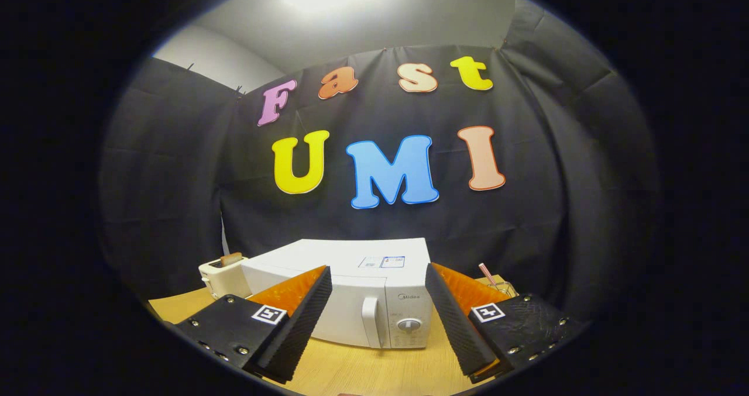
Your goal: Open the microwave, put the food inside, and close the microwave door.
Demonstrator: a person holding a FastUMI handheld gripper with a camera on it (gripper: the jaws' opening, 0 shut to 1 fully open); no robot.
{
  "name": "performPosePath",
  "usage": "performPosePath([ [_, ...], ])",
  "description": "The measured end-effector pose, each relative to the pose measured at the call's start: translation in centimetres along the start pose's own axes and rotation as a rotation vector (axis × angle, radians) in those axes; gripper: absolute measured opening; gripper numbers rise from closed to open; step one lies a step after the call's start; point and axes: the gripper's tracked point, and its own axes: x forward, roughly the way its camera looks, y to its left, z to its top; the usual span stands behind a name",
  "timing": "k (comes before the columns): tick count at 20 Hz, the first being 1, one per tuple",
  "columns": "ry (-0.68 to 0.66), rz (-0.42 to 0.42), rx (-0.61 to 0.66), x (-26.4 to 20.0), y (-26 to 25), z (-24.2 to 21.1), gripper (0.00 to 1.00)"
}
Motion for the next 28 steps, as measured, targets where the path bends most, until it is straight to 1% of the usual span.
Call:
performPosePath([
  [5,0.071,-0.015,-0.010,2.9,1.5,-5.2,0.99],
  [11,0.140,-0.049,-0.031,6.3,2.0,-9.4,0.99],
  [15,0.170,-0.064,-0.018,8.1,1.8,-11.3,0.98],
  [16,0.175,-0.070,-0.015,8.6,1.7,-11.7,0.94],
  [19,0.174,-0.094,-0.018,9.7,1.2,-12.3,0.92],
  [20,0.172,-0.097,-0.014,9.9,1.1,-12.4,0.86],
  [21,0.164,-0.102,-0.006,10.0,1.0,-12.3,0.84],
  [22,0.158,-0.116,0.002,10.3,0.7,-12.3,0.75],
  [23,0.153,-0.146,0.006,10.5,0.2,-12.6,0.70],
  [24,0.148,-0.156,0.007,10.2,0.2,-12.3,0.58],
  [25,0.147,-0.154,-0.007,10.9,0.5,-12.7,0.51],
  [26,0.143,-0.162,-0.028,10.5,0.8,-12.3,0.43],
  [27,0.142,-0.169,-0.042,10.1,0.6,-12.3,0.44],
  [28,0.135,-0.157,-0.047,10.5,0.9,-12.4,0.38],
])
